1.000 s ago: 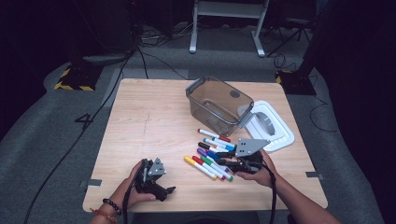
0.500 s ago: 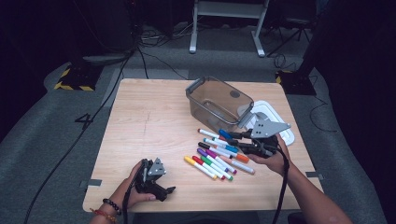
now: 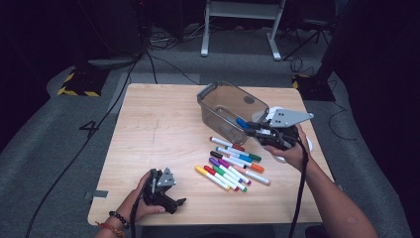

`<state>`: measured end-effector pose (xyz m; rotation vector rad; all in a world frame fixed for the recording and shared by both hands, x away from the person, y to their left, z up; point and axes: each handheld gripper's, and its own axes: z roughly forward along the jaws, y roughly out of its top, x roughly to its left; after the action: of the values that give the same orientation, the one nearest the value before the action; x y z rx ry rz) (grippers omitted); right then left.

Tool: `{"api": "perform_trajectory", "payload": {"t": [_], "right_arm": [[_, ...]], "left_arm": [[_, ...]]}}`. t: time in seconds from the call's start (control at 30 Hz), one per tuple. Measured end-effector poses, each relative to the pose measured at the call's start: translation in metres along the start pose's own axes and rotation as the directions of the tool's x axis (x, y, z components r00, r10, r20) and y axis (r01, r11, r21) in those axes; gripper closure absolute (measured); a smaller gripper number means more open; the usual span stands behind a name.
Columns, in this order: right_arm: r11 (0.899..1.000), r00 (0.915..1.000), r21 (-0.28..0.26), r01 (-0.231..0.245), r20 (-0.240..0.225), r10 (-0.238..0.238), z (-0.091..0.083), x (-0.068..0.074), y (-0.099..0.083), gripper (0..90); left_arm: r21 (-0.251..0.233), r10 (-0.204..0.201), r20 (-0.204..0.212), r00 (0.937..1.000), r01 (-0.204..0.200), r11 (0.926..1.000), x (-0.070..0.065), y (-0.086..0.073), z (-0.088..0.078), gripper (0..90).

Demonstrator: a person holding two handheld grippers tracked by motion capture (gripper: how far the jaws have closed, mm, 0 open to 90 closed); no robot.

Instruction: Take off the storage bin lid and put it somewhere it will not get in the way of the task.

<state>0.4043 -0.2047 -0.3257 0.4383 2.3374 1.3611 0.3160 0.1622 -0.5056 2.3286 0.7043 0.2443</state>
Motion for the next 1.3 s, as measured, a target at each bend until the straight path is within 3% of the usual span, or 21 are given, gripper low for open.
{"api": "perform_trajectory", "payload": {"t": [0.37, 0.83, 1.1, 1.3], "right_arm": [[1.000, 0.9986, -0.009, -0.027, 0.046, 0.028, 0.015, -0.031, 0.023, 74.5], [0.995, 0.9945, 0.062, -0.075, 0.077, 0.071, 0.058, -0.063, 0.036, 74.5], [0.982, 0.9906, 0.159, -0.106, 0.103, 0.090, 0.092, -0.078, 0.033, 74.5], [0.959, 0.9882, 0.251, -0.129, 0.113, 0.104, 0.116, -0.087, 0.020, 74.5]], "left_arm": [[-0.001, -0.001, -0.001, 1.0000, 0.001, 1.0000, 0.000, 0.000, 0.000, 0.4], [0.000, 0.001, 0.000, 1.0000, -0.001, 1.0000, 0.000, 0.000, 0.000, 0.5], [0.000, 0.003, 0.002, 1.0000, -0.003, 1.0000, 0.000, 0.000, 0.000, 0.5], [0.000, 0.004, 0.003, 1.0000, -0.004, 1.0000, 0.000, 0.000, 0.000, 0.5]]}}
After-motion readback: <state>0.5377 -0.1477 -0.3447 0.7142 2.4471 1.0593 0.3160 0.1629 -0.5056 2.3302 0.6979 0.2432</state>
